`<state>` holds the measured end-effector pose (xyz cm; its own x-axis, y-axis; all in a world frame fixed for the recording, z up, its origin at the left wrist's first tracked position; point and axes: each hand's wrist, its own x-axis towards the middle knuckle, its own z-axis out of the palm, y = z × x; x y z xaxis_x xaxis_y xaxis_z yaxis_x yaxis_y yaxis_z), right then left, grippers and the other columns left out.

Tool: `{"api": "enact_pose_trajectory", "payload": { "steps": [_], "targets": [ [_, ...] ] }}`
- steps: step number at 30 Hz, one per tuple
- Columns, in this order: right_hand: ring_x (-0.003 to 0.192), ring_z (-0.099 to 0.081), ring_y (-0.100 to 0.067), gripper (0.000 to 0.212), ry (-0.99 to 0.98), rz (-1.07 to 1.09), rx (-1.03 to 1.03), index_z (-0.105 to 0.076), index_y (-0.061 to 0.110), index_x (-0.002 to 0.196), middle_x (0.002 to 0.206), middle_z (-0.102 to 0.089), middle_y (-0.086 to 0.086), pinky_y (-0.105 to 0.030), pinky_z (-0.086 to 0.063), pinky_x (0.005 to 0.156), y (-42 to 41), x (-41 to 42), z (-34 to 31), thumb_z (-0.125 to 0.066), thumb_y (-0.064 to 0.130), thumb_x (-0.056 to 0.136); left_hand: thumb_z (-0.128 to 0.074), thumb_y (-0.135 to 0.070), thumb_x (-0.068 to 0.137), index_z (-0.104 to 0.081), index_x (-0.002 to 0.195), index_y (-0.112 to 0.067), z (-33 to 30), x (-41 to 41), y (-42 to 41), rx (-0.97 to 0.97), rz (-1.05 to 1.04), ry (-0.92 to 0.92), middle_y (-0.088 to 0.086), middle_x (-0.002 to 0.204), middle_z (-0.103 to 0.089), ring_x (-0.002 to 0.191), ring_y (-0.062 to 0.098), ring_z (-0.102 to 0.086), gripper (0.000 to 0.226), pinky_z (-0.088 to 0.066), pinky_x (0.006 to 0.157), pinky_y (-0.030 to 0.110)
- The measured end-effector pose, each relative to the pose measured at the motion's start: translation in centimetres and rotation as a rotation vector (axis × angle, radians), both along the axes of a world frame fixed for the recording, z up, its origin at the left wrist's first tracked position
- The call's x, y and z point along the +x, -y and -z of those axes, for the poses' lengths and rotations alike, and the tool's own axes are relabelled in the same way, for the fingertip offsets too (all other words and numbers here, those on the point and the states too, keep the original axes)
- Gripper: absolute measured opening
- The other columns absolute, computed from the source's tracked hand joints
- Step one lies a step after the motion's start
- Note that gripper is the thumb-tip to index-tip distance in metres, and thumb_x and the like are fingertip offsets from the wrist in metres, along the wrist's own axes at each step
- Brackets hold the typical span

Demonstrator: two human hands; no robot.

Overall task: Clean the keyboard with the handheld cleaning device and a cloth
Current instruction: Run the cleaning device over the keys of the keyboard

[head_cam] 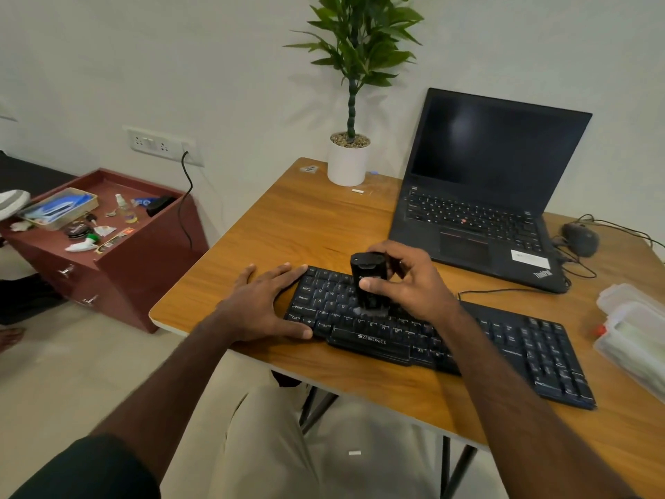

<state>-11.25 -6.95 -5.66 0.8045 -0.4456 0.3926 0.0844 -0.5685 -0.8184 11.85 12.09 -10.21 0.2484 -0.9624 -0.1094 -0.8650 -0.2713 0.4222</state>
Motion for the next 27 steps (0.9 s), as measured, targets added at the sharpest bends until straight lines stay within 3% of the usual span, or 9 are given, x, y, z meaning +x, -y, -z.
{"api": "enact_pose_trajectory", "payload": {
  "steps": [3,7,12,16,21,23,27],
  "targets": [
    [0.082,-0.061,-0.034,0.031,0.052,0.026,0.090,-0.071,0.011,0.101,0.093,-0.067,-0.011,-0.043,-0.049,0.071,0.6,-0.5,-0.3,-0.083,0.026,0.076,-0.046,-0.104,0.048,0.000,0.156,-0.049,-0.1,-0.2,0.0,-0.009,-0.001,0.006,-0.005,0.168,-0.013,0.153,0.012,-0.011,0.129,0.011,0.123,0.049],
    [0.088,-0.059,-0.048,0.033,0.164,0.028,0.147,-0.070,0.013,0.106,0.097,-0.065,-0.018,-0.060,-0.052,0.077,-0.6,0.9,0.0,-0.082,0.028,0.079,-0.045,-0.104,0.048,-0.001,0.156,-0.049,-0.3,-0.4,0.0,-0.014,-0.003,0.004,-0.004,0.168,-0.014,0.153,0.011,-0.011,0.129,0.012,0.123,0.045],
    [0.084,-0.062,-0.027,0.033,0.086,0.032,0.121,-0.071,0.014,0.110,0.100,-0.070,-0.002,-0.041,-0.052,0.076,-1.6,0.9,1.0,-0.083,0.019,0.079,-0.044,-0.105,0.047,-0.001,0.156,-0.049,-0.3,-0.4,0.0,-0.007,-0.005,-0.002,-0.004,0.168,-0.014,0.153,0.011,-0.010,0.130,0.012,0.123,0.046],
    [0.086,-0.062,-0.040,0.036,0.051,0.051,0.120,-0.072,0.013,0.109,0.100,-0.070,-0.009,-0.045,-0.053,0.076,0.2,-1.6,1.3,-0.083,0.029,0.078,-0.042,-0.106,0.046,-0.002,0.156,-0.049,-0.4,-0.5,0.0,-0.002,-0.006,0.003,-0.005,0.168,-0.013,0.153,0.010,-0.009,0.131,0.011,0.123,0.046],
    [0.079,-0.063,-0.006,0.028,0.043,0.059,0.104,-0.072,0.008,0.100,0.091,-0.068,0.001,-0.019,-0.049,0.072,1.3,-3.5,-0.1,-0.082,0.017,0.075,-0.042,-0.106,0.046,-0.002,0.156,-0.050,-0.4,-0.4,0.0,-0.006,-0.010,0.006,-0.004,0.168,-0.014,0.153,0.011,-0.010,0.130,0.011,0.124,0.046],
    [0.081,-0.064,-0.008,0.028,0.087,0.072,0.119,-0.070,0.007,0.099,0.090,-0.067,0.000,-0.021,-0.051,0.072,1.0,-3.0,-0.2,-0.082,0.016,0.076,-0.043,-0.106,0.046,-0.002,0.156,-0.051,-0.3,-0.4,0.0,-0.006,-0.012,0.003,-0.005,0.168,-0.014,0.153,0.011,-0.011,0.129,0.011,0.124,0.045],
    [0.086,-0.062,-0.036,0.035,0.155,0.054,0.147,-0.069,0.009,0.104,0.095,-0.066,-0.009,-0.044,-0.053,0.072,-0.9,-1.1,0.5,-0.081,0.029,0.077,-0.043,-0.106,0.046,0.000,0.156,-0.051,-0.3,-0.4,0.1,0.007,-0.011,0.004,-0.005,0.168,-0.012,0.153,0.011,-0.010,0.129,0.011,0.124,0.044]
  ]
}}
